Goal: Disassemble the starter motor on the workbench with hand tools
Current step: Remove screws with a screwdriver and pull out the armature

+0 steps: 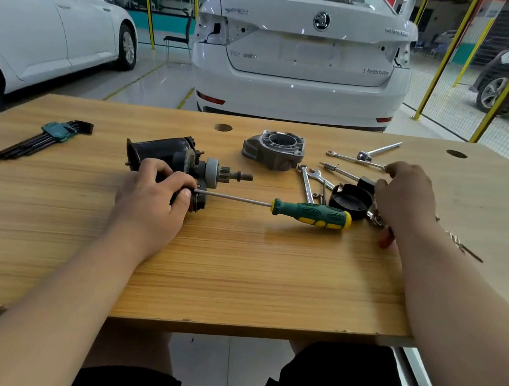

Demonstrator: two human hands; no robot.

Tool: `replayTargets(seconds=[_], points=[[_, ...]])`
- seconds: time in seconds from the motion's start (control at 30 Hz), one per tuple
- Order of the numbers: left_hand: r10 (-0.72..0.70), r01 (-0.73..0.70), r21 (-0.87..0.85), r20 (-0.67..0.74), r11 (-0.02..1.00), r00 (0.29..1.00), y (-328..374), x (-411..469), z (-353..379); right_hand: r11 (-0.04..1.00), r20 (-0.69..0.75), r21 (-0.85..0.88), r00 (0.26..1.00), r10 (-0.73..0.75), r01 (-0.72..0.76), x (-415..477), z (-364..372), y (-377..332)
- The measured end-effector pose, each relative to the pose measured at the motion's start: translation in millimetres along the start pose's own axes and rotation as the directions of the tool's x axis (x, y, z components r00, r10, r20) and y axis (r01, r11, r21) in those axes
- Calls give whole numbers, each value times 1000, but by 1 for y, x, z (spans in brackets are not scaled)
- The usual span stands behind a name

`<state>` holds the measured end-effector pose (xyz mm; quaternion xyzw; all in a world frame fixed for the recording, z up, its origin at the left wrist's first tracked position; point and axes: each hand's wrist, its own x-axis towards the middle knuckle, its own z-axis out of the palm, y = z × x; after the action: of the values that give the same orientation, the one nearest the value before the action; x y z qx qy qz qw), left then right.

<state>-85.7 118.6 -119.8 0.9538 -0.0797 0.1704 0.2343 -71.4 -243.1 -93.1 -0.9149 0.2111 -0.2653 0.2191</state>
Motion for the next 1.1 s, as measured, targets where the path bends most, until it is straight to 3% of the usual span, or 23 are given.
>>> replayTargets(seconds=[0.1,0.17,0.27,0.47,0.6,0.7,0.8,0.97,1.1], points=[[6,-6,-2,-1,1000,1000,0,0,-1,981,-79,77,982,-173,179,-17,-1,-20],[8,-8,-3,2,1000,1000,0,1,-1,969,49,-50,969,-241,243,-35,1,-39],[13,-13,-12,-9,1000,1000,-1,1,-2,954,140,-254,982,-126,159,-60,7,-55],[2,-2,-17,-35,1000,999,0,0,-1,995,133,-94,990,39,-26,-76,-2,-34],[5,-6,-27,-43,1000,999,0,1,-1,985,246,-167,965,87,-46,-82,1,-41],[-2,1,-38,-36,999,999,-1,1,-1,991,287,39,952,109,-126,-78,3,-40],[22,-23,-65,-4,998,1000,-3,0,-4,865,326,439,940,98,-243,-77,1,-35],[38,-35,-98,25,995,999,-3,-1,-8,774,391,580,920,9,-254,-78,-2,-28],[35,-33,-106,22,994,999,-3,-2,-9,542,556,714,829,-54,-444,-78,-6,-25]])
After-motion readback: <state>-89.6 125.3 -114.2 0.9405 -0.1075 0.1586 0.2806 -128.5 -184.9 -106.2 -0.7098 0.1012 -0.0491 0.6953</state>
